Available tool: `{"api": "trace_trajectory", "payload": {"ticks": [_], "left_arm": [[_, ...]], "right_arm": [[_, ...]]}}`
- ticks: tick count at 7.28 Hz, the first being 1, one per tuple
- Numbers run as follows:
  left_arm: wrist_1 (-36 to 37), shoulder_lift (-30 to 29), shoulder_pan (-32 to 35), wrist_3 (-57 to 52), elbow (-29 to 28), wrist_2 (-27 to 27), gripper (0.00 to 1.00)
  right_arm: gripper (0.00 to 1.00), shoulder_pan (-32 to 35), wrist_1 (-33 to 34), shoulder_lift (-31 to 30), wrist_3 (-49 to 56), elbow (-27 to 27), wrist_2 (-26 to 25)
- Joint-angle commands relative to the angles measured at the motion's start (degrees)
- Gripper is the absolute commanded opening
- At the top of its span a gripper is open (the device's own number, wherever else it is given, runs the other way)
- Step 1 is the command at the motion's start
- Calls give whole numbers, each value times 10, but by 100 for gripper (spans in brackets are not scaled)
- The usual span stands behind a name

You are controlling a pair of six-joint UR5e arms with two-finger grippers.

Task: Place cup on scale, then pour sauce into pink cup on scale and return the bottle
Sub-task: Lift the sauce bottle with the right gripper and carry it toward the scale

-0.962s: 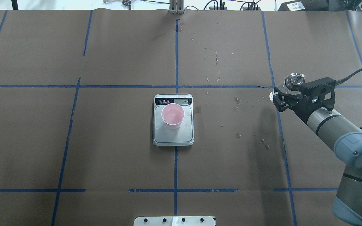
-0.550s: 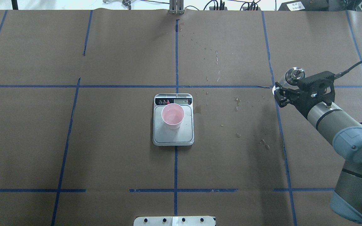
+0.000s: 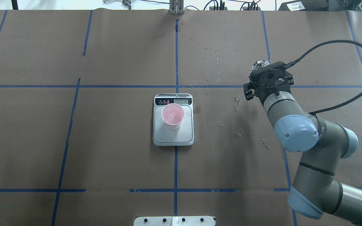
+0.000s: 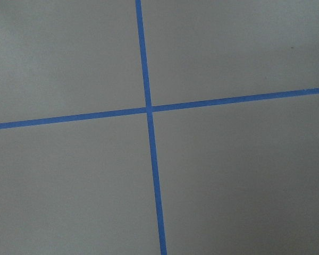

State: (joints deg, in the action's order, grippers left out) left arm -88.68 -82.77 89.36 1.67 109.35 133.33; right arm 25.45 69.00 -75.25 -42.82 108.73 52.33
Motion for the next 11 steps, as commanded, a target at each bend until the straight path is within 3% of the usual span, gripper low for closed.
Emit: {"api": "trace_trajectory", "payload": {"ticks": [1,3,5,7,11], "left_arm": [[0,0,-1,0,1,0,100],[1,0,-1,0,1,0,100],[5,5,-1,0,-9,0,100],[-1,15,1,-2,-52,0,100],[-3,27,1,-2,-45,0,100]], "right_arm": [[0,-68,195,95,41,1,-117],[0,-134,312,126,47,-6,-233],[0,-140,369,144,122,-6,-259],[0,-126,373,143,169,-5,-261],[0,-117,374,141,228,-10,-287]]}}
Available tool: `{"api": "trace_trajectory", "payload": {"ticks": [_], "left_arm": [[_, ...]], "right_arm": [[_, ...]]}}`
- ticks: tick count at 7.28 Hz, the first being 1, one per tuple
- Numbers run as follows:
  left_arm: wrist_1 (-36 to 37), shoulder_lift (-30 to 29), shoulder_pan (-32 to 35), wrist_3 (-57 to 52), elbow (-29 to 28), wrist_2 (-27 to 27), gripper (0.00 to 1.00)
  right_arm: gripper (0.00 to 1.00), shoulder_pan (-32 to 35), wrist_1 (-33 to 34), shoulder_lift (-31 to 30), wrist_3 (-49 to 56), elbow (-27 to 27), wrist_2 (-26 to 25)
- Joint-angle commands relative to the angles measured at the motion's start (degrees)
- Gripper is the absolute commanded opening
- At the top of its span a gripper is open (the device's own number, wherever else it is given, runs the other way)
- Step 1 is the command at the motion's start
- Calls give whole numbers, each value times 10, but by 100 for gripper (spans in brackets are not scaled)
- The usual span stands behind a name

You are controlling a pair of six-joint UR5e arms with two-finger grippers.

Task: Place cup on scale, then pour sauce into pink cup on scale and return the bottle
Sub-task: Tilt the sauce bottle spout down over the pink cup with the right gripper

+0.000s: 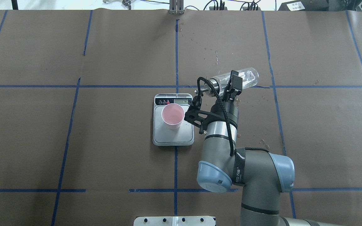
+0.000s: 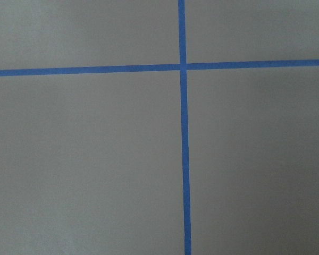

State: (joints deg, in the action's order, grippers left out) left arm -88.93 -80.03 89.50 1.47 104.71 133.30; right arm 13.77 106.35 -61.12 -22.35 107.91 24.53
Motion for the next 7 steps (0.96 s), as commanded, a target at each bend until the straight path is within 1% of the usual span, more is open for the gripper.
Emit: {"api": "trace_trajectory", "payload": {"ticks": [1,2,5,6,7], "left_arm": [[0,-1,0,1,3,0,100],[0,-2,0,1,4,0,100],[0,-3,-1,1,5,0,100],[0,-3,-1,1,5,0,100],[0,-3,-1,1,5,0,100]], "right_arm": [[0,0,0,1,37,-10,-23],[0,0,0,2,41,-33,-33],[0,0,0,24,93,-46,-61],[0,-1,0,42,96,-70,-63],[0,-1,-1,57,107,-99,-88]]}}
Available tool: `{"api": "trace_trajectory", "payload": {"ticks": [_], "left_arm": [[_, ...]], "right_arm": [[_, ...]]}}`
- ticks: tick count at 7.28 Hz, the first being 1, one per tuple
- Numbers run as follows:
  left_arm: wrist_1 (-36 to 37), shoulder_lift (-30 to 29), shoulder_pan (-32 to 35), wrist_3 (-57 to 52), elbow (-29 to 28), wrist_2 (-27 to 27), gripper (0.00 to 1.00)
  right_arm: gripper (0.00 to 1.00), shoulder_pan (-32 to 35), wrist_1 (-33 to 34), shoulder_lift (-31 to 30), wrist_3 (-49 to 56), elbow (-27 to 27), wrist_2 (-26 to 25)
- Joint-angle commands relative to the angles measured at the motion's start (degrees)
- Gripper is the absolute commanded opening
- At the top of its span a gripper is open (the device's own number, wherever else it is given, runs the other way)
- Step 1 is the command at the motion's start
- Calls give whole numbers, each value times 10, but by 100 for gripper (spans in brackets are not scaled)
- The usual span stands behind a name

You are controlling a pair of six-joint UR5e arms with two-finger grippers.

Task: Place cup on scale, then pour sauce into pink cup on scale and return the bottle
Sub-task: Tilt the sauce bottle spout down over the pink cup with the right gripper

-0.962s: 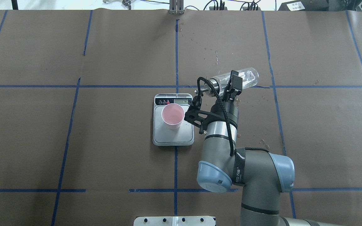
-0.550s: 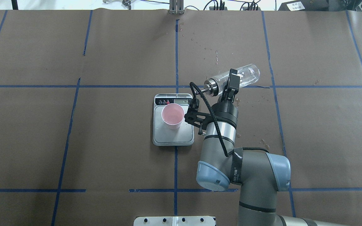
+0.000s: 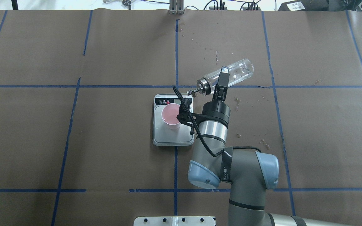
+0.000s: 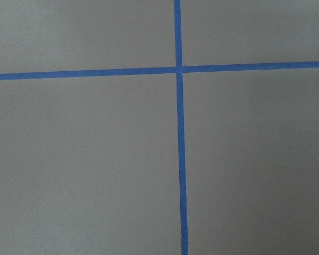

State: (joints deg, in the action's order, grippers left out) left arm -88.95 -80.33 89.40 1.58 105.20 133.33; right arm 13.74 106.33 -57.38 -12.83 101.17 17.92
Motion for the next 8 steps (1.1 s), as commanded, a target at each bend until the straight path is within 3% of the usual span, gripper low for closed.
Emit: {"api": "trace_trajectory", "payload": {"ticks": [1,3,8], "left_arm": [[0,0,1,0,-1,-1,100],[0,0,0,0,0,-1,100],[0,0,0,-1,-1,-1,100]], "right_arm": [[0,0,-1,22,27,-34,-34],[0,-4,0,22,56,-46,-71],[0,-7,0,18,156,-48,-101]]}}
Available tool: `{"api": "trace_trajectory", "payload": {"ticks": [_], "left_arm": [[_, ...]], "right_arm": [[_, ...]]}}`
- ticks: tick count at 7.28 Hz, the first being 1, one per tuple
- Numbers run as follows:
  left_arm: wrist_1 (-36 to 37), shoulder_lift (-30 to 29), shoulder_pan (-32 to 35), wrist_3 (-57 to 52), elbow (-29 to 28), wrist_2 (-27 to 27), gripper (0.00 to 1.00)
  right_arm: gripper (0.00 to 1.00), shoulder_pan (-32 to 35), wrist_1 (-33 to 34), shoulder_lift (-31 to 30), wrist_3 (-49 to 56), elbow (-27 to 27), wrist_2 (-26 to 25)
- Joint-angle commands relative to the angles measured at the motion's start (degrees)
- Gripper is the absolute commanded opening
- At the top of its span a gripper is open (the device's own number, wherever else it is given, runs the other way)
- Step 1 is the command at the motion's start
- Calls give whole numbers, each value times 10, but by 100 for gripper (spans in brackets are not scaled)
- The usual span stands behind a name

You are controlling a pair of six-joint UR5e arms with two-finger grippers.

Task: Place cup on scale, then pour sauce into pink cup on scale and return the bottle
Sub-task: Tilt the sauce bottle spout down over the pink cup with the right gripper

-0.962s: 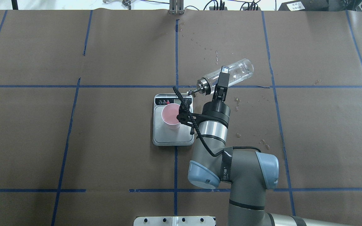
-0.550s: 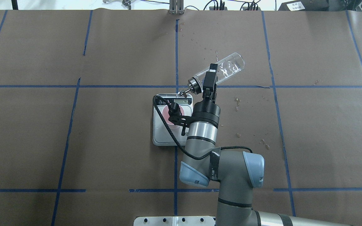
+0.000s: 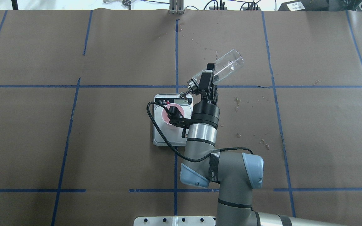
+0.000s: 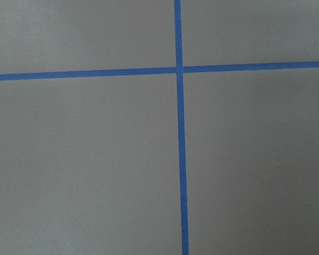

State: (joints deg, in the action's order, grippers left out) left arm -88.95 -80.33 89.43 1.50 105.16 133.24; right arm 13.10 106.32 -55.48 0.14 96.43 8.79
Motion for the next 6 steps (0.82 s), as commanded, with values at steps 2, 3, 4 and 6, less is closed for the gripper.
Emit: {"api": "trace_trajectory", "payload": {"ticks": [2,3,4,6], "left_arm": [[0,0,0,0,-1,0,100],[0,0,0,0,-1,0,100],[0,0,0,0,-1,0,100],[0,0,0,0,-1,0,100]], "right_arm": [[0,-4,0,-2,42,0,-11],[0,-4,0,-2,67,0,-21],[0,-4,0,-5,68,0,-25],[0,-4,0,-5,68,-1,-25]]}}
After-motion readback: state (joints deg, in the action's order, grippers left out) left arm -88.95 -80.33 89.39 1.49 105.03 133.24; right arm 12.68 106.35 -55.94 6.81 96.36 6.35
